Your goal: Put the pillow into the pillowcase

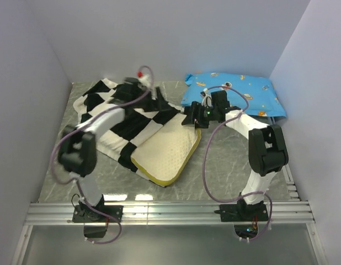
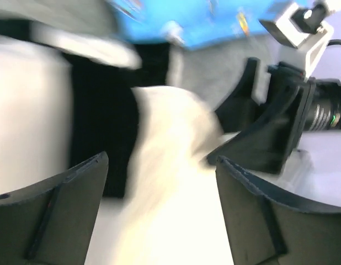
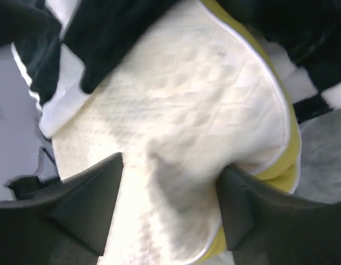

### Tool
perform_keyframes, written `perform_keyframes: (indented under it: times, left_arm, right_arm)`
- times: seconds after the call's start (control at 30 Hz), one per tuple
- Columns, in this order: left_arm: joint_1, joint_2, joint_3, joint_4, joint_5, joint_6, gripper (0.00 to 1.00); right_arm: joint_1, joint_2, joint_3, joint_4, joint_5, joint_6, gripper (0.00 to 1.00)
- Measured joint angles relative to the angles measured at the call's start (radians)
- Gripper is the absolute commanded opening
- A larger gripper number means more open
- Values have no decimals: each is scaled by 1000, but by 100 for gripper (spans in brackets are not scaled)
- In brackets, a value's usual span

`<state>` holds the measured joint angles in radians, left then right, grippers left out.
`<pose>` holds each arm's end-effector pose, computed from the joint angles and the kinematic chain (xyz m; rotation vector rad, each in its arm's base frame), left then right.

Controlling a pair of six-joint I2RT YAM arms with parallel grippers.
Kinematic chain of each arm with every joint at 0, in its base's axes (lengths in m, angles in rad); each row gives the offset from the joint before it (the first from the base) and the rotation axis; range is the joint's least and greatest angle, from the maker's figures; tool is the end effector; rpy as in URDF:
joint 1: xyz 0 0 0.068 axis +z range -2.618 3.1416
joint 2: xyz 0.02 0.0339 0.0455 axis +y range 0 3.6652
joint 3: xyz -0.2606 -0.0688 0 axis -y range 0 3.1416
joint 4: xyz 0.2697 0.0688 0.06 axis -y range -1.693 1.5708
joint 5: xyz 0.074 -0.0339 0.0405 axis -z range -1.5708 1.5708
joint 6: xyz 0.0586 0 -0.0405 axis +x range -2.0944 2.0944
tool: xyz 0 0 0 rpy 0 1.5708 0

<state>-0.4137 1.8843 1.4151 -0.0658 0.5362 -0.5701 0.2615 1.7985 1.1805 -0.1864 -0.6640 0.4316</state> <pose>0.4229 -0.2184 0.2296 0.1723 2.2310 -1.1302 0.3932 0.1426 0.1735 -0.1292 2.4324 1.1127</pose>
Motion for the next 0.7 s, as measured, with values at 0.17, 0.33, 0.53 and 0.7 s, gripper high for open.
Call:
perform_keyframes:
  times: [0.17,0.33,0.53,0.7]
  left_arm:
    - [206,-359,-47,-240,-59,328,82]
    - [201,-715,-238,-447,-118,635,70]
    - [174,-850,-521,-659,-265,814,68]
    - [151,-827,-572,-708,-310,865,73]
  right_arm:
    - [-1,-77,33,-120,22,-52,92]
    - [-3,-284,-84,-218,27,-79,94]
    - [-19,-227,-135,-411,-15,-181,95]
    - [-76,-64,-83,-497,-57,-218,83]
